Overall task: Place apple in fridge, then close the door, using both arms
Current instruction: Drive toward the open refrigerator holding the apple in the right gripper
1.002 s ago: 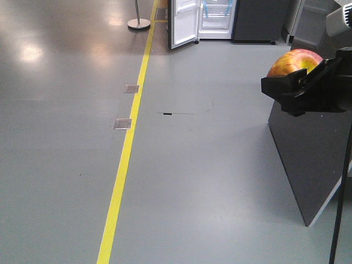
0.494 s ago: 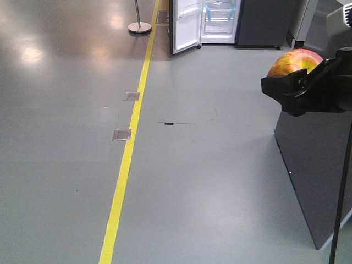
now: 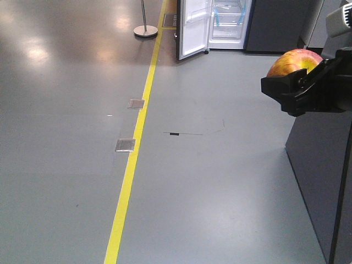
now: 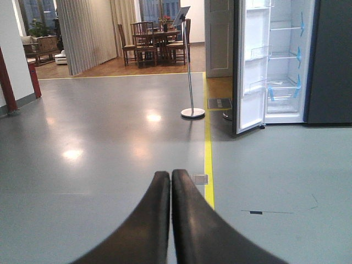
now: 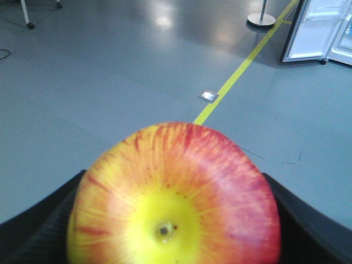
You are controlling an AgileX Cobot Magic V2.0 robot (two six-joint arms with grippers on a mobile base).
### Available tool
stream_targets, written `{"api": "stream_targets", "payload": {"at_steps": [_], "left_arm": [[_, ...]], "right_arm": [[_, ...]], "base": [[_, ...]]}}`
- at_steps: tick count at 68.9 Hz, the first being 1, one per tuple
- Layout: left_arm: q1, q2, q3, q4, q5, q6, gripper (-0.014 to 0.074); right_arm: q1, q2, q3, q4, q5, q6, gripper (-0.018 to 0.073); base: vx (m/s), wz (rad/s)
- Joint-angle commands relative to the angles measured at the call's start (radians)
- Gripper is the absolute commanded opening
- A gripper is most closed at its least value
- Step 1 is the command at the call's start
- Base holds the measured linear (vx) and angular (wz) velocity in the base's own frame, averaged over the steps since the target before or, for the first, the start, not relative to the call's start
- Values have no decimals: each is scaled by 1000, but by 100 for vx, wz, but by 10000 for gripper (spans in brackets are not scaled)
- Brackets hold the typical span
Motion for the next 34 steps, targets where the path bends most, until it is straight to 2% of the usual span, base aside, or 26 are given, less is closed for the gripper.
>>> {"api": "stream_targets", "payload": {"at_steps": [1,34], "left_arm": [[-8,-14,-20,-10,-73,-8,-8],[-8,-14,-20,-10,-73,-8,-8]], "right_arm": [[-2,-22,-28,21,-61,-7,57],[-2,-22,-28,21,-61,-7,57]], "base": [[25,-2],[24,-7]]}}
